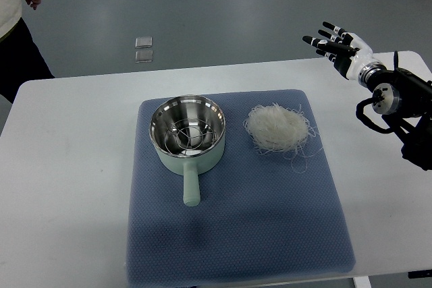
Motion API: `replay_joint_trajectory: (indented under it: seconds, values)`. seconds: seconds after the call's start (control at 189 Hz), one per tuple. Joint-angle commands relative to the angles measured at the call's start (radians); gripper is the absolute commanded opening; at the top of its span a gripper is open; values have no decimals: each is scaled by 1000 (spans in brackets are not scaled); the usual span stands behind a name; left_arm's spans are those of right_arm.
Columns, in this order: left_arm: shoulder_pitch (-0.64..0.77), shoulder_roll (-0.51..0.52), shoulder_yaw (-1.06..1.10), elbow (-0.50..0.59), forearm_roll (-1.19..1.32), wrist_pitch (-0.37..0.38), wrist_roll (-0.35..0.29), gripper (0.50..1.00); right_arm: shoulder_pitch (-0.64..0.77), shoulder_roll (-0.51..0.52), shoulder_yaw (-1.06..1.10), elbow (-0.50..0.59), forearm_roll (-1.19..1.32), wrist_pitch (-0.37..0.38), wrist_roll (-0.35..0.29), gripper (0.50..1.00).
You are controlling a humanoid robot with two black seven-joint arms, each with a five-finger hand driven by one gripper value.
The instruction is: Put vermicelli into pot with right hand
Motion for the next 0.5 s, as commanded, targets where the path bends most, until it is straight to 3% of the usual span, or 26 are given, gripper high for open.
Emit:
replay_joint_trajectory:
  seconds: [0.0, 0.492]
  values:
    - [-1, 0, 0, -2, 1, -2, 0, 1000, -1, -2, -3, 0, 0, 0, 0, 926]
    - [-1, 0, 0, -2, -1, -3, 0, 1000, 7, -13, -13, 0, -8, 43, 0, 926]
